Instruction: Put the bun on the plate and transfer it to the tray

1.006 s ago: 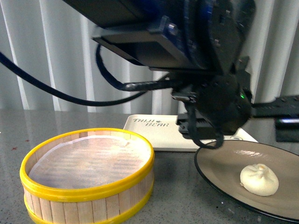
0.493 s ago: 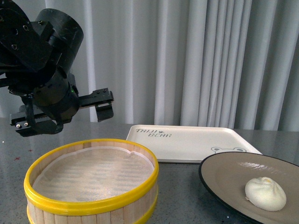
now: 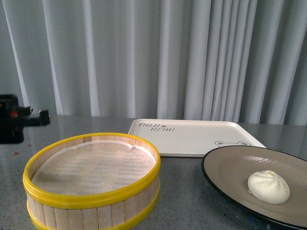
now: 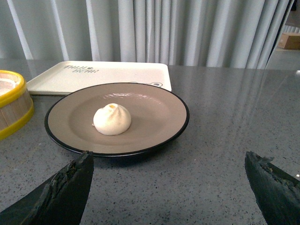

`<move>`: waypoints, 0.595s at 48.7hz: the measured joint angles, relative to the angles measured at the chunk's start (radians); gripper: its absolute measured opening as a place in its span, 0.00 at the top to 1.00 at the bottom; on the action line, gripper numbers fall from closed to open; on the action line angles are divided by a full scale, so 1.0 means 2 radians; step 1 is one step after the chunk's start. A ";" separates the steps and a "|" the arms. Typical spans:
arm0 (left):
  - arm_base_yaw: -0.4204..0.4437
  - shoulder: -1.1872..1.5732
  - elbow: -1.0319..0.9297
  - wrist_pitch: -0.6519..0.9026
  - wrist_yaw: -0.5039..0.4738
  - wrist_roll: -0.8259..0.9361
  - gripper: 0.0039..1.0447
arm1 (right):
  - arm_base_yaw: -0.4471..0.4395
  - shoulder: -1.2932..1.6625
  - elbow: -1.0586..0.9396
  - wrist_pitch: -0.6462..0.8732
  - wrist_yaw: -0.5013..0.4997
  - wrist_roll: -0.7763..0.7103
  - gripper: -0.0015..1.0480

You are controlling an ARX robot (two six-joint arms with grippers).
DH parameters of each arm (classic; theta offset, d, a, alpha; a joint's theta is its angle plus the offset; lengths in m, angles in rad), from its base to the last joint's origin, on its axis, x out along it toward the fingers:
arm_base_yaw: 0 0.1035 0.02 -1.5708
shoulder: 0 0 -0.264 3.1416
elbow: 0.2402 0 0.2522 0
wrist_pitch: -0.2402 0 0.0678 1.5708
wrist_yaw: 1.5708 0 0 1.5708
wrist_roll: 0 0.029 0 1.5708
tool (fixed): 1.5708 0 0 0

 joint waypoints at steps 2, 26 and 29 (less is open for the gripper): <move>0.003 -0.016 -0.028 0.008 0.009 0.002 0.92 | 0.000 0.000 0.000 0.000 0.000 0.000 0.08; 0.042 -0.173 -0.197 0.021 0.047 0.007 0.96 | 0.000 0.000 0.000 0.000 0.000 0.000 0.08; 0.055 -0.189 -0.209 0.015 0.064 0.006 0.96 | 0.000 0.000 0.000 0.000 0.000 0.000 0.08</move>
